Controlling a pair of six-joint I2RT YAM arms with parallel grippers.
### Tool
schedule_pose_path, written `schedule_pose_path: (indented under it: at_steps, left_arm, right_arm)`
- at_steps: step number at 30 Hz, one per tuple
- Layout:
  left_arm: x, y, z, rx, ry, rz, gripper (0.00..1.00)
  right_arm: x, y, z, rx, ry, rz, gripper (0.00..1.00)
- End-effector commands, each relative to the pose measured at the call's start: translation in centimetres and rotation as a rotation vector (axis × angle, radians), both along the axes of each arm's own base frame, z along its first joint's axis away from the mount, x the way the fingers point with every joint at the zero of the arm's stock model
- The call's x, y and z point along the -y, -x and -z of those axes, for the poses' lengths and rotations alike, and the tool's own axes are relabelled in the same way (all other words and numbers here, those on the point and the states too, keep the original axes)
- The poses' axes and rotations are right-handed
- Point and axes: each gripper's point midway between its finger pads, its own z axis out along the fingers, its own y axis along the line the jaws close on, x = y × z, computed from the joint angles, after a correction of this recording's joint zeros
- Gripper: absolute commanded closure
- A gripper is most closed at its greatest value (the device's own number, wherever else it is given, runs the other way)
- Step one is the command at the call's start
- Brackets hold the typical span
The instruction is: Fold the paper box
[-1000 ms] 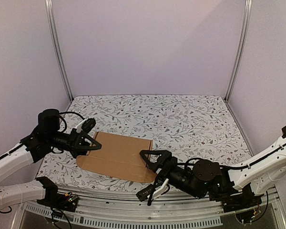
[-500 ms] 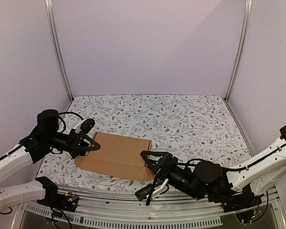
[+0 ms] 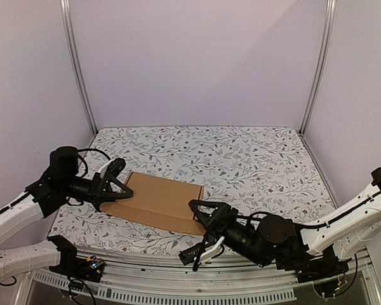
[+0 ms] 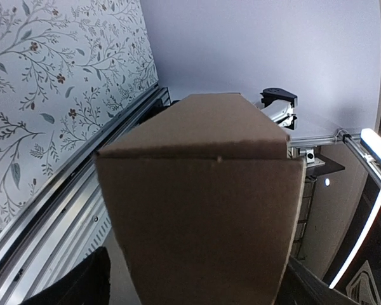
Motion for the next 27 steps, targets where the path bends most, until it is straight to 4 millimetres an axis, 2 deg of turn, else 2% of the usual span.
schedule_pose_path:
  at_steps: [1, 3, 11, 17, 22, 27]
  left_arm:
    - [-0.3, -0.3, -0.6, 0.058, -0.014, -0.033, 0.11]
    - [-0.4, -0.7, -0.9, 0.085, -0.026, -0.053, 0.01]
    - [-2.7, -3.3, -0.4, 0.251, -0.261, -0.238, 0.01]
    - [-3.7, -4.6, 0.0, 0.318, -0.337, -0.316, 0.00]
    - [-3.5, -5.0, -0.2, 0.351, -0.316, -0.322, 0.00]
    - [-2.5, -5.0, 0.8, 0.320, -0.286, -0.281, 0.01]
  right_arm:
    - [1.1, -0.6, 0.6, -0.089, -0.052, 0.047, 0.63]
    - [1.5, -0.7, 1.0, -0.126, -0.050, 0.054, 0.64]
    - [4.0, -0.2, 3.7, -0.429, -0.019, 0.049, 0.63]
    - [5.4, 0.1, 5.6, -0.763, -0.051, 0.030, 0.61]
    - [5.5, -0.2, 7.1, -1.092, -0.103, -0.007, 0.61]
    - [5.4, -1.0, 8.5, -1.320, -0.123, -0.052, 0.64]
